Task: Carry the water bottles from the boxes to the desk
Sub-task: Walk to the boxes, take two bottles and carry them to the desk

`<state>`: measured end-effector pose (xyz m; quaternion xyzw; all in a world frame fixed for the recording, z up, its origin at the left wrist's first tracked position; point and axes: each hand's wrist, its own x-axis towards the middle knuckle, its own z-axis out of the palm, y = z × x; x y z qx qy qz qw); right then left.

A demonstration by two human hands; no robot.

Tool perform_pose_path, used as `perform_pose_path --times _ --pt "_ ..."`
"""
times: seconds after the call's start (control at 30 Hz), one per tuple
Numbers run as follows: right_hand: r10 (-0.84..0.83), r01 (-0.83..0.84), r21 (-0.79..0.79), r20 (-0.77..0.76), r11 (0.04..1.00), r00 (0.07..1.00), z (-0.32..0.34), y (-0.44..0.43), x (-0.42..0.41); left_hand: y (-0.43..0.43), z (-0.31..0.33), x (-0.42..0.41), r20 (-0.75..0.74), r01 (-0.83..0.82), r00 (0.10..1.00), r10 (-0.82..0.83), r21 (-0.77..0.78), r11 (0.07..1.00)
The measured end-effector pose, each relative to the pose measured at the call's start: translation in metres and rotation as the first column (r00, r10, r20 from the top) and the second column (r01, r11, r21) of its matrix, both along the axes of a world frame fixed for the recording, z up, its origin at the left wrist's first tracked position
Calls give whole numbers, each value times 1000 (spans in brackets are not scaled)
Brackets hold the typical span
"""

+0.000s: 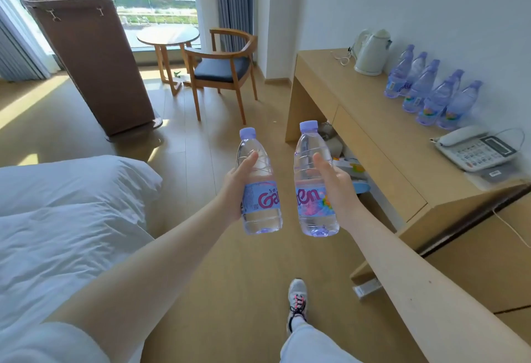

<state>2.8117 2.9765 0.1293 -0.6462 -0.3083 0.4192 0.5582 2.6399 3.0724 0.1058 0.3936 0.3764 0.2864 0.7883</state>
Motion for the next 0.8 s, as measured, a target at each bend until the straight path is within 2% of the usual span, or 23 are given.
perform_pose_path --times 0.27,0.5,0.8 --pt "53 -53 -34 13 998 999 -2 94 75 84 6 76 -84 -87 993 88 16 996" --pt "-56 54 -19 -126 998 990 5 159 180 151 12 183 -172 -89 981 88 1 996" --pt "-134 127 -45 -211 991 968 -23 192 281 205 -3 284 -300 -30 954 27 -7 1000"
